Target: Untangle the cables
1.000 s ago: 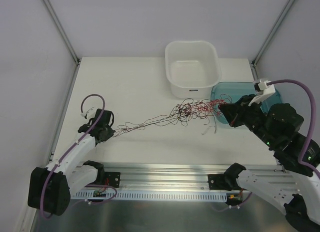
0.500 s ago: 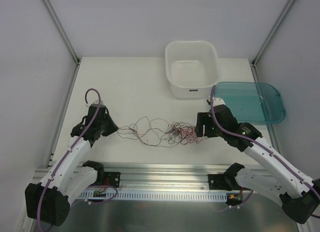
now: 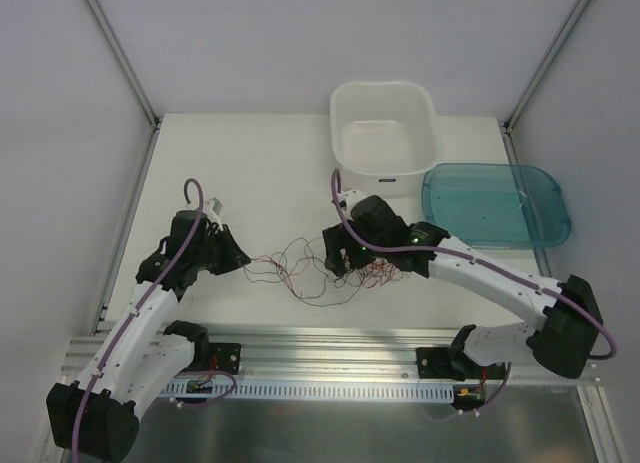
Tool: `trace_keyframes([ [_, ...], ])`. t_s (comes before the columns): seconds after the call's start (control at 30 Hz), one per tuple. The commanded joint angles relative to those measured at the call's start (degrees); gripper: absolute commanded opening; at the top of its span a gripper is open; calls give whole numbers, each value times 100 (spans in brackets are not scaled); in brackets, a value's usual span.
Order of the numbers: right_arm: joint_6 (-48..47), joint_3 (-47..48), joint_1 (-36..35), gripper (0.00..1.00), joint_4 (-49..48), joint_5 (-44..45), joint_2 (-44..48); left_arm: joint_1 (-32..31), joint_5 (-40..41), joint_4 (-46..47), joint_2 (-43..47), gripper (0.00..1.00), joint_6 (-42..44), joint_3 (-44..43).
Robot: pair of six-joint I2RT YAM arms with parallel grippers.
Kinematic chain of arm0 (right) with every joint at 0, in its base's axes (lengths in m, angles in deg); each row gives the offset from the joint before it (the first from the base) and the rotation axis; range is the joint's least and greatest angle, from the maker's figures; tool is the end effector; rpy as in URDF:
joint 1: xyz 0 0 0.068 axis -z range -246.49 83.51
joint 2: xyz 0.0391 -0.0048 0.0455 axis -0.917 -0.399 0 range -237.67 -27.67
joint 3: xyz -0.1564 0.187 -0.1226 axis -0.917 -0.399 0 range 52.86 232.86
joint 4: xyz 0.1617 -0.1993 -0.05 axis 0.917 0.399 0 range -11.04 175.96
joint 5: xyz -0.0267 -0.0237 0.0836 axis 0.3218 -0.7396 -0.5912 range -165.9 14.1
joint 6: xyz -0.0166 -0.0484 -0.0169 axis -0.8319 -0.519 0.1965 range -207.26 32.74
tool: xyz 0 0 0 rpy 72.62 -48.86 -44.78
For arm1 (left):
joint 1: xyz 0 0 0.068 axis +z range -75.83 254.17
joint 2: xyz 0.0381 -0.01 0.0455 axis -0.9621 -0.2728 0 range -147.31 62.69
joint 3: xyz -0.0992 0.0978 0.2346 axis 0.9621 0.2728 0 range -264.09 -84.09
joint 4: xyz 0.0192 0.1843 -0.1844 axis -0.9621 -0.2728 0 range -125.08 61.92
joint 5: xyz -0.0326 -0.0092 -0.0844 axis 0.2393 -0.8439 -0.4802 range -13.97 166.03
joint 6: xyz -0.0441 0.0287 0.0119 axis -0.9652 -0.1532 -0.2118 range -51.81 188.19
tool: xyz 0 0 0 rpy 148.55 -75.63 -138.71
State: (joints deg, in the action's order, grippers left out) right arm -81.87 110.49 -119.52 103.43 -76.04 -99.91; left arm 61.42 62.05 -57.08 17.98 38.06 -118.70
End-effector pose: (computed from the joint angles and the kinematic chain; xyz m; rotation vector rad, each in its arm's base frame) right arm 0.1664 0.2212 0.2922 -0.9349 2.1140 0.5395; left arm 0.1623 -0.0455 0.2468 -0.2160 2.3078 -0.6666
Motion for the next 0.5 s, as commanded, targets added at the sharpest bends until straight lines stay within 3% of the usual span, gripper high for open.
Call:
trace_keyframes([
  [0.0,-240,459,-110,82,-706,-407,-604,-17,-307,52,155,7,218,139],
  [0.13,-179,723,-128,81,-1040,-355,-1711,-17,-360,87,296,8,271,235],
  [0.23,-126,873,-137,72,-1243,-522,-2282,-17,-308,96,392,7,288,279],
  [0.33,-99,952,-128,44,-1278,-487,-2364,-17,-158,96,428,7,297,271],
  [0.37,-125,944,-137,25,-1261,-417,-2234,-8,-114,96,445,7,280,262],
  [0.47,-301,1040,-119,3,-823,188,-1655,-17,193,96,542,6,192,271],
])
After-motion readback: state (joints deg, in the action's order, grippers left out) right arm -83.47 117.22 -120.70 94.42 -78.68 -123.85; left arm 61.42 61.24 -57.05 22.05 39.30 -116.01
